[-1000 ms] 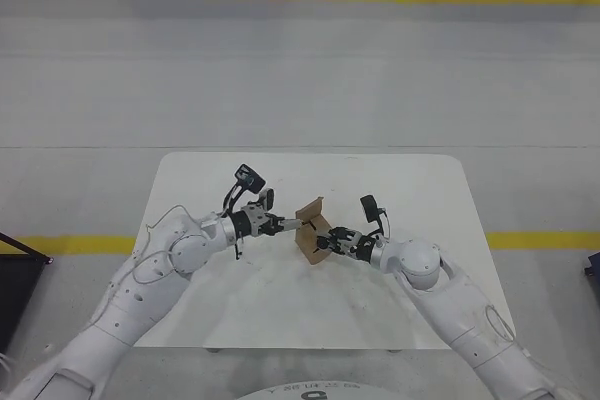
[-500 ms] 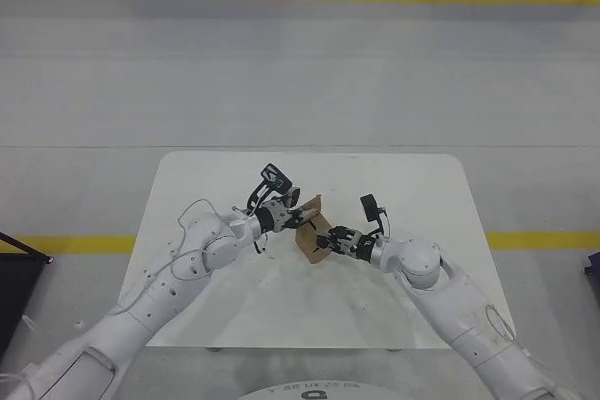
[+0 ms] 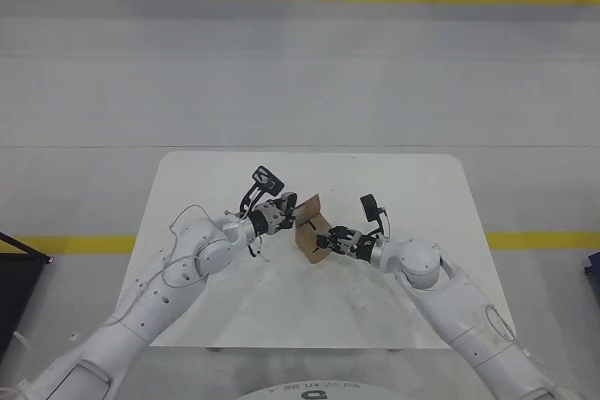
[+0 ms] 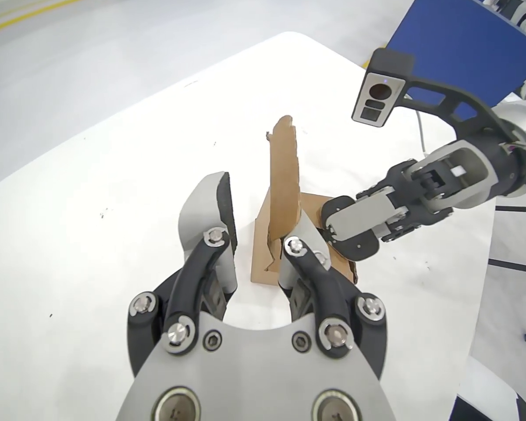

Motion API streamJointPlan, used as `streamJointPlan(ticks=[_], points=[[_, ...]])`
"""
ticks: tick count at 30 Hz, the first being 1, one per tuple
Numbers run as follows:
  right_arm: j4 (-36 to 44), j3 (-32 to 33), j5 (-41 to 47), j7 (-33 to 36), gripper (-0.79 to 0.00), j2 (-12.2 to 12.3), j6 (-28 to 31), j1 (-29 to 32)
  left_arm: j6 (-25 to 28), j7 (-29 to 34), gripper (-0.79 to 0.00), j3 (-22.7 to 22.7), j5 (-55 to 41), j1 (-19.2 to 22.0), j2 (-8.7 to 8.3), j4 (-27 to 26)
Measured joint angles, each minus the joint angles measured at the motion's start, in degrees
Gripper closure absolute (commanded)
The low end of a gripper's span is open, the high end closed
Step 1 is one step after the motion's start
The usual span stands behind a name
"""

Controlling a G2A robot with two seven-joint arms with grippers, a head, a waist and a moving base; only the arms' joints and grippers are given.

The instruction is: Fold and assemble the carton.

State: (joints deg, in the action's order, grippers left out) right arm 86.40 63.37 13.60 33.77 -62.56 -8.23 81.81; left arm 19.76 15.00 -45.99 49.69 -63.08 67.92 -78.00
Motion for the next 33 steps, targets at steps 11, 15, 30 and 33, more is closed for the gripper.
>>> streamJointPlan(ticks=[11, 15, 30, 33], points=[[2.3, 3.2, 0.8, 0.5, -0.222, 0.6, 6.9, 4.0, -6.2, 5.9, -0.095, -6.9, -0.6, -7.1, -1.96, -10.5], [4.0, 4.7, 0.0, 0.6, -0.256, 1.0, 7.4, 5.9, -9.7, 8.2, -0.049, -9.8, -1.9, -10.0, -2.53, -14.1], [-2.0, -2.9, -2.5, 2.7, -0.379, -0.8, 2.1, -1.6, -16.3, 13.0, -0.083, -13.5, -3.1, -17.2, -3.27, -21.0], [-3.8, -3.5, -1.7, 3.9, -0.382, -1.1, 3.3, -2.7, -16.3, 13.3, -0.117, -13.3, -3.0, -17.7, -3.22, -21.5]])
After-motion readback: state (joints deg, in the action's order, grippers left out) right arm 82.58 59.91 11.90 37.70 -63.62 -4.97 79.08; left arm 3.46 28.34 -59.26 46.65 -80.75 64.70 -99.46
